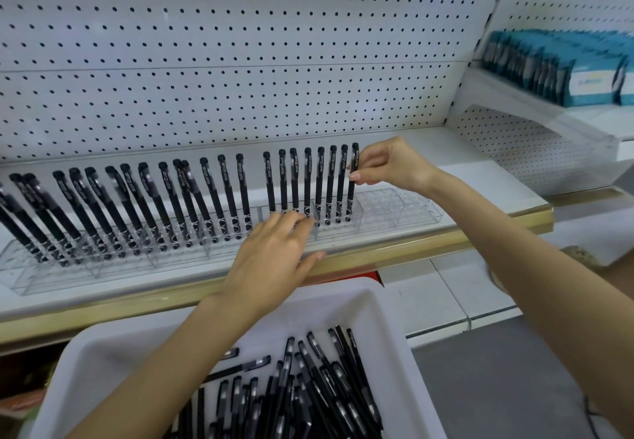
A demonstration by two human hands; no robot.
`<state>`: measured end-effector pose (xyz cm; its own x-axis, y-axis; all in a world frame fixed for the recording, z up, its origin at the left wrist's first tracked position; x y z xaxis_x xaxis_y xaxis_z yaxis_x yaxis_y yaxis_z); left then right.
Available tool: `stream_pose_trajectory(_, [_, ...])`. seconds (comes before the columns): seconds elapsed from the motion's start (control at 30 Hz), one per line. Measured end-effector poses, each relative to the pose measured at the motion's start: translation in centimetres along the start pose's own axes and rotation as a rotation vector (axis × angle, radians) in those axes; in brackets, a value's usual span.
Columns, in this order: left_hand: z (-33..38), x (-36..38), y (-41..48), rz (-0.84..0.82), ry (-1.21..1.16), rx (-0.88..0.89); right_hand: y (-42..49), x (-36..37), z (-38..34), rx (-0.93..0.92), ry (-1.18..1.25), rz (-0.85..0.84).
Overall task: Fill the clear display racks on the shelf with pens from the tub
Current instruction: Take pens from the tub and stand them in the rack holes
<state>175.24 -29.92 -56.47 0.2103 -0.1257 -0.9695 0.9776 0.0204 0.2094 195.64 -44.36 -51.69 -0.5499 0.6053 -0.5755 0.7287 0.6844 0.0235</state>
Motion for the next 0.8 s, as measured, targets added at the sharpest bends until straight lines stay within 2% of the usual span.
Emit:
stream_pose_trajectory(0.2, [0.2, -1.1, -0.2, 0.029, -0.075, -0.002, -1.6, -0.5, -0.2, 0.016, -0.129, 0.02])
stream_pose_trajectory(0.4, [0.1, -1.8, -2.7, 0.085, -0.068, -0.009, -4.9, 0.3, -2.2, -0.063, -0.506, -0.061])
stream_pose_trajectory(0.57, [-0.3, -2.0, -7.0, 0.02, -0.037, -0.046, -8.7, 2.5, -3.4, -0.097, -0.762, -0.148])
stream_pose_trajectory(0.8, [-1.1, 1.0, -14.8, -0.186, -0.078, -0.187, -14.4, 9.1, -2.7, -0.081, -0.77, -0.305])
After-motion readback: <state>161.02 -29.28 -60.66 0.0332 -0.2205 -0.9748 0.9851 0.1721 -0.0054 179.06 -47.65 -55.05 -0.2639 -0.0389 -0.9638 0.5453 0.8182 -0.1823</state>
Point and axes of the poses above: each hand's wrist, its own y-axis towards the middle knuckle, its own x-axis out of the palm, z = x × y, the point moved 1 cm from there along y, towards the middle knuckle
